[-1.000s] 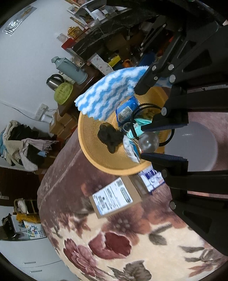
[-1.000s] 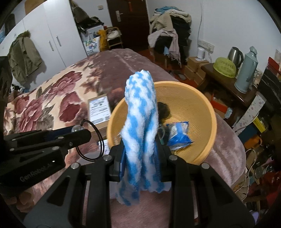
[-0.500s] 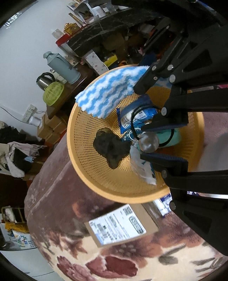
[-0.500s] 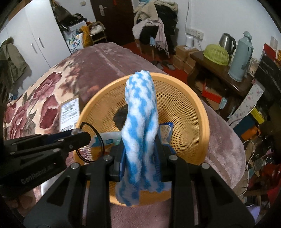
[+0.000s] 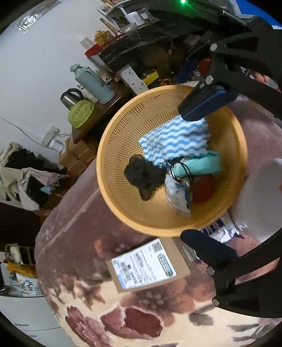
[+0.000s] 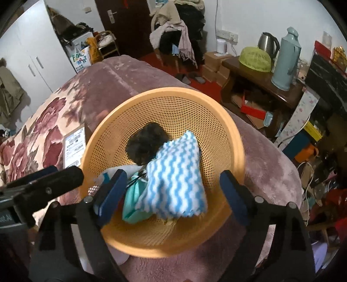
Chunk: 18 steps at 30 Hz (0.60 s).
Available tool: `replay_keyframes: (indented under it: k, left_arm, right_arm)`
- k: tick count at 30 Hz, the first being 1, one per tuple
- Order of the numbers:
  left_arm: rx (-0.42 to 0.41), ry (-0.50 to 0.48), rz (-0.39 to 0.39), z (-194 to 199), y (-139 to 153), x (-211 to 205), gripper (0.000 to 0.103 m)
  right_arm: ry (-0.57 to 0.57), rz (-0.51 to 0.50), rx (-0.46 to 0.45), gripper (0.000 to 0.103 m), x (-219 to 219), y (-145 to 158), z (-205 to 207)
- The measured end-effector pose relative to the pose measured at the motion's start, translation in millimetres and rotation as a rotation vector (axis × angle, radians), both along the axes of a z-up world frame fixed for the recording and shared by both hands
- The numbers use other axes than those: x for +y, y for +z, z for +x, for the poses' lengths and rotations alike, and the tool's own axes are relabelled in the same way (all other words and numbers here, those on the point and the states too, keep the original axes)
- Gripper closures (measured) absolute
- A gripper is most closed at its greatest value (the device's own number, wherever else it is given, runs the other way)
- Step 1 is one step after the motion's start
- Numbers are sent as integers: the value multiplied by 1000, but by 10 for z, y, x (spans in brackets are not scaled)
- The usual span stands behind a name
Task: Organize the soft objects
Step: 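Withdraw both open tools from the basket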
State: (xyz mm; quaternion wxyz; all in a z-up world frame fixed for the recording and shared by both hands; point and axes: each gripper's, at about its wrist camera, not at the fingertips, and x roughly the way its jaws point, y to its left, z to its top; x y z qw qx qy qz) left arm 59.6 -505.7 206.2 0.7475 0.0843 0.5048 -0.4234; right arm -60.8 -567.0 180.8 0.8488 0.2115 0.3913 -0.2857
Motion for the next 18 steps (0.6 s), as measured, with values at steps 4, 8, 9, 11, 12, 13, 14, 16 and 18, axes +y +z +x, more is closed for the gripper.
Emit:
replay_keyframes:
  k: [4,8,9,11,12,13,14,16,18]
  left_arm:
    - [-31,27,7,-28,109,224,1]
    - [-42,45,16,-47,155,439,1]
    - [-42,49,16,-53,165,494,1]
    - [-43,52,15,-70,179,589,1]
    - [-45,56,15,-76,187,635,1]
    - [-46,61,14,-78,197,697,1]
    - [-46,66,13,-86,203,739,1]
    - [-46,77,9,-96,222,833,1]
    - [-49,87,7,-95,246,948,1]
  right_arm:
    - [16,-34,1,0,186,88,-8]
    - [29,-40,-1,0,321,111,-45]
    - [30,-41,0,0,343,114,-53]
    - [32,-42,1,0,396,124,-70]
    - [34,-43,2,0,424,133,-79]
    - [36,-46,3,0,453,141,-83]
    - [39,-51,1,0,489,155,-92]
    - [44,-58,1,0,560,183,-103]
    - [52,-66,-1,0,647,216,-103]
